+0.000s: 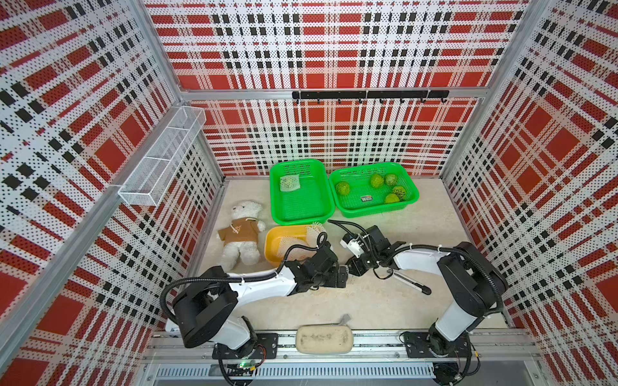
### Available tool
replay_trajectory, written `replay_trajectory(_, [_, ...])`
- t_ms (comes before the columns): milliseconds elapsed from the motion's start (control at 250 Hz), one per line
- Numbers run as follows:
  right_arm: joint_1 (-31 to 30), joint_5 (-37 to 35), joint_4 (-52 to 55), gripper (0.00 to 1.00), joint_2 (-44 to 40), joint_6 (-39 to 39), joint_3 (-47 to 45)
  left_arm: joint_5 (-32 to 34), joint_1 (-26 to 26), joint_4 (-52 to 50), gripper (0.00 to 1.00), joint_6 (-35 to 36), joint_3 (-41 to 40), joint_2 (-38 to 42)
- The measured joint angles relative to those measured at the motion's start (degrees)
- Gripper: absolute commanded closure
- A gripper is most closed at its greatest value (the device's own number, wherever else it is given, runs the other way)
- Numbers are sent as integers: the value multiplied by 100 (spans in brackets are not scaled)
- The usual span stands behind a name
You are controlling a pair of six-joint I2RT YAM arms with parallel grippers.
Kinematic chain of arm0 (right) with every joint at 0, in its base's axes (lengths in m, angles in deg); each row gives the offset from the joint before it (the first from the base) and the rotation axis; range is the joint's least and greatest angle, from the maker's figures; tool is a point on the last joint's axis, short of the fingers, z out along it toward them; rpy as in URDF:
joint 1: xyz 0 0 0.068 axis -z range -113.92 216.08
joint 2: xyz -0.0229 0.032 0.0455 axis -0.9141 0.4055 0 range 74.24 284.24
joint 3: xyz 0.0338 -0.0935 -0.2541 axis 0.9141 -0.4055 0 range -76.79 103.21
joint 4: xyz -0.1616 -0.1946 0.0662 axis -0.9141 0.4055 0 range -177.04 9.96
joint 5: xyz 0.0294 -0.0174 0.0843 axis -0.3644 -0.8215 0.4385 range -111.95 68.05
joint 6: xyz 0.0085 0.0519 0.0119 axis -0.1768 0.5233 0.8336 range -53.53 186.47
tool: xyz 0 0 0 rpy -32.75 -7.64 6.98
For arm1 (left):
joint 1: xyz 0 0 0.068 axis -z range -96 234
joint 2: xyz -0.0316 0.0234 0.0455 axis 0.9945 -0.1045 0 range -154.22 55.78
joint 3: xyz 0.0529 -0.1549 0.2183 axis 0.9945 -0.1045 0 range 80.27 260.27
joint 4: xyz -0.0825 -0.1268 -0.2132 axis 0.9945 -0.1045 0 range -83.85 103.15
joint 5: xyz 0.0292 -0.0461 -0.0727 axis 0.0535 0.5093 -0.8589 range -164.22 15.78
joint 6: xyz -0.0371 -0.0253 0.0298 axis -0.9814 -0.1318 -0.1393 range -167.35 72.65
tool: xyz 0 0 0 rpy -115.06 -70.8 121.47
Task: Sleeve custard apples in foam nets
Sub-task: Pick up the custard apple from the center of the board.
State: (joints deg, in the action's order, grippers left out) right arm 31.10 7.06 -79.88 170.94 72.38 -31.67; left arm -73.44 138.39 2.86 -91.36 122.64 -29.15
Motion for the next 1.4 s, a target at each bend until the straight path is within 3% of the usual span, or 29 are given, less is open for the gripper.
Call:
replay_trajectory(308, [284,-629,275,75,9,597,90,190,173,-1174,0,557,1174,-608])
replay_trajectory(796, [935,-1392,966,70,-629,728,125,1519,846,-3429,1,999,2876,-1547])
replay_trajectory(961, [997,-1410,1054,62,-688,713,125,1878,1113,-3980,1,988,3324,-1939])
replay_trajectory(1105, [1038,-1412,1134,49,-728,640,127,1971,1220,-4203,0,979,3346,-2140])
replay_trajectory(1401, [1097,-1412,1305,22,-949,527,136,2127,1215,-4100,24,1032,3342,-2282])
